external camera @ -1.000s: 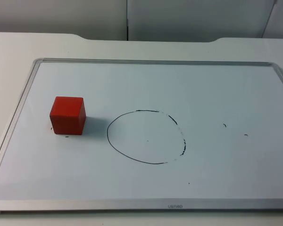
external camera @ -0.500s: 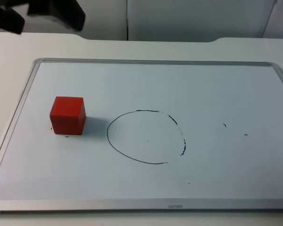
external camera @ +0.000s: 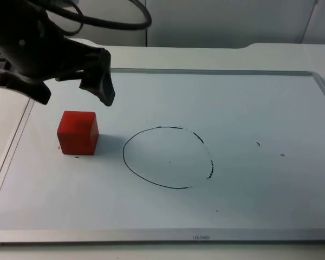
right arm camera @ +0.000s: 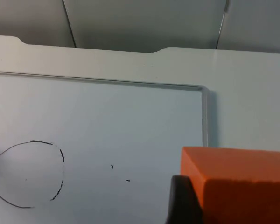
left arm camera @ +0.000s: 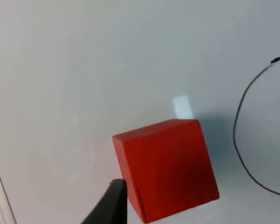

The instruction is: Pick up one cube with the left hand and another cube with the right hand. First place the cube in the right hand at the target position, then stack the cube in the left hand on top.

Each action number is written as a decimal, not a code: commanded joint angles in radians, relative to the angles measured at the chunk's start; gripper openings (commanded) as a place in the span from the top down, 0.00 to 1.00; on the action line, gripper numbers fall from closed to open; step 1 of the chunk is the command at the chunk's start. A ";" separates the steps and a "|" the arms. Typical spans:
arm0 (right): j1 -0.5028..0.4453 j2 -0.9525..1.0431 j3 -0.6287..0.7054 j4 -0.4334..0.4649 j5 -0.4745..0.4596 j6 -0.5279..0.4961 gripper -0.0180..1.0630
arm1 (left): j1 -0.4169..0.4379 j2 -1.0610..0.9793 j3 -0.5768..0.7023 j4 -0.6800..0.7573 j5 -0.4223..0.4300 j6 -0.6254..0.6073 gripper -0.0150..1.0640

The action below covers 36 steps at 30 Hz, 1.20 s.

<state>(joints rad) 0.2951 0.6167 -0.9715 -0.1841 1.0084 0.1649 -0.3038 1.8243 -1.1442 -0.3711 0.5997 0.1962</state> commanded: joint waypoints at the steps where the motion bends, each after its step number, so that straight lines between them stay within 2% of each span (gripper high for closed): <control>1: 0.004 -0.003 0.005 -0.002 -0.024 -0.008 0.99 | -0.006 0.022 -0.013 0.003 -0.011 -0.034 0.02; 13: 0.004 -0.003 0.005 -0.002 -0.033 -0.008 0.99 | -0.029 0.165 -0.021 0.044 -0.114 -0.104 0.02; 26: 0.004 -0.003 0.005 -0.002 -0.037 -0.010 0.99 | -0.029 0.191 -0.021 0.055 -0.169 -0.102 0.02; 36: 0.004 -0.003 0.005 -0.002 -0.046 -0.011 0.99 | -0.029 0.212 -0.021 0.064 -0.171 -0.100 0.02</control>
<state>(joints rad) 0.2951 0.6167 -0.9715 -0.1841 0.9890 0.1609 -0.3259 2.0252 -1.1616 -0.3123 0.4371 0.0979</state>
